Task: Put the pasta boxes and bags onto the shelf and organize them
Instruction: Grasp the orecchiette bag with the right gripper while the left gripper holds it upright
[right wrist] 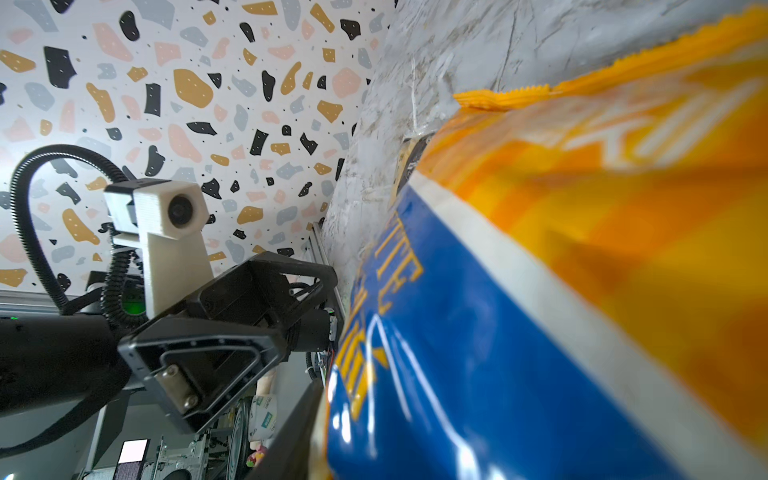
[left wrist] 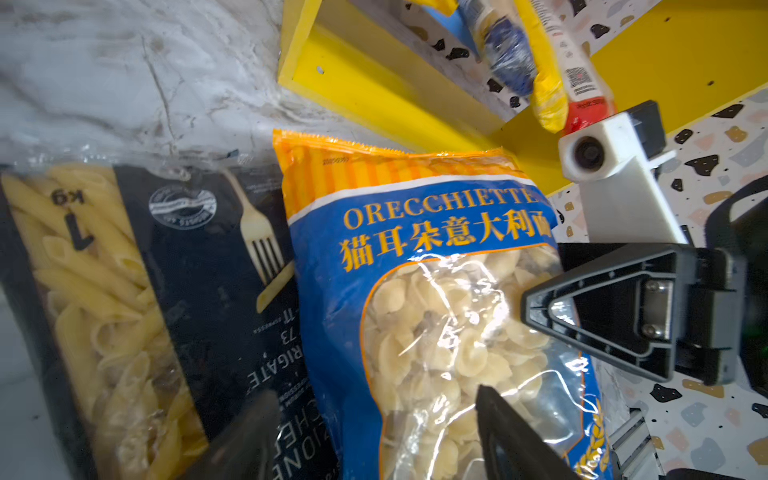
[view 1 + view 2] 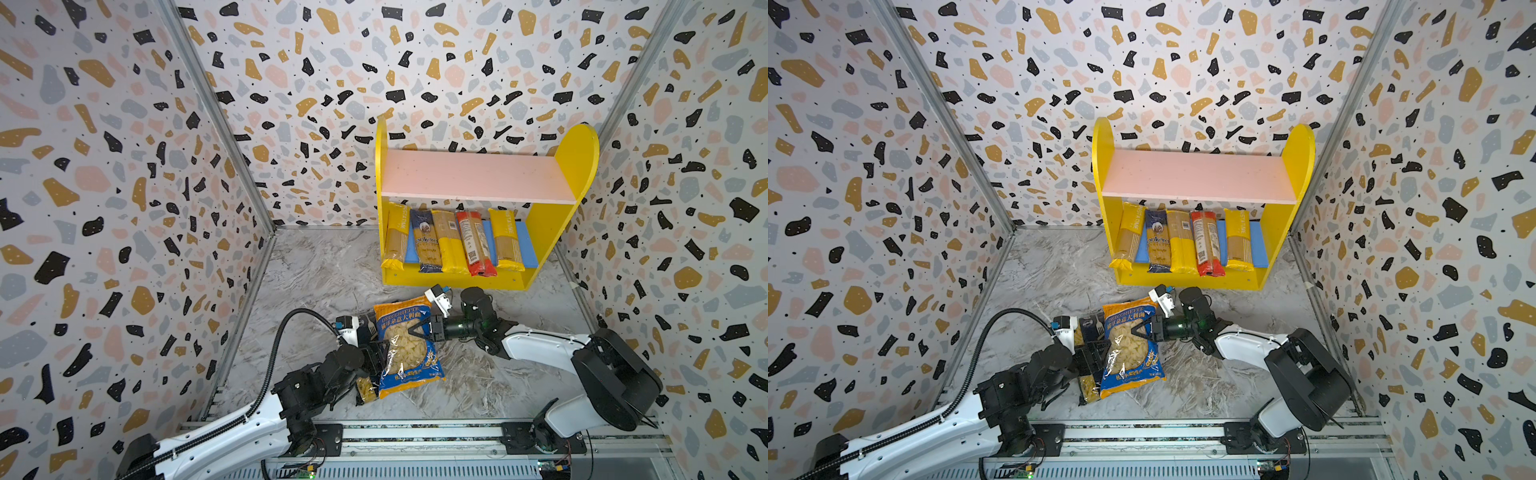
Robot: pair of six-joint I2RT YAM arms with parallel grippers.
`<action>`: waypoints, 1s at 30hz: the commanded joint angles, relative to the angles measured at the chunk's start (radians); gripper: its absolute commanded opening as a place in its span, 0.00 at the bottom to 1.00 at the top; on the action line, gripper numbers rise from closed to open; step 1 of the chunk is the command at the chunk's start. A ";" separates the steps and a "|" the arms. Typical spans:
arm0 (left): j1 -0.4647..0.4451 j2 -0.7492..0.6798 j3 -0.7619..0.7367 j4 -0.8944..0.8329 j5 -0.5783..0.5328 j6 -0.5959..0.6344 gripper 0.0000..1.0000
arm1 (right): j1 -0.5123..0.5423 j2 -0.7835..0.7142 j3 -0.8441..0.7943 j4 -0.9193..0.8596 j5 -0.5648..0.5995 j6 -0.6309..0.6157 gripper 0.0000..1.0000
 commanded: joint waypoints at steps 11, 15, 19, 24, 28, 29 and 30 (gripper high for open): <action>-0.003 0.060 -0.109 0.112 0.069 -0.022 0.40 | 0.052 0.060 0.012 0.040 -0.063 -0.035 0.55; -0.003 0.104 -0.109 0.153 0.077 -0.012 0.38 | 0.090 0.092 0.045 0.009 -0.057 -0.059 0.60; -0.003 0.157 -0.097 0.186 0.084 -0.002 0.37 | 0.110 0.135 0.054 0.025 -0.049 -0.050 0.58; -0.003 0.191 -0.081 0.205 0.092 0.006 0.37 | 0.109 0.159 0.057 0.082 -0.057 -0.009 0.41; -0.003 0.166 -0.056 0.145 0.081 0.016 0.40 | 0.096 0.132 0.056 0.075 -0.063 -0.001 0.32; -0.004 0.149 -0.051 0.124 0.071 0.017 0.42 | 0.090 0.121 0.053 0.074 -0.070 0.002 0.31; -0.003 0.129 -0.045 0.094 0.055 0.016 0.45 | 0.084 0.105 0.047 0.075 -0.075 0.005 0.30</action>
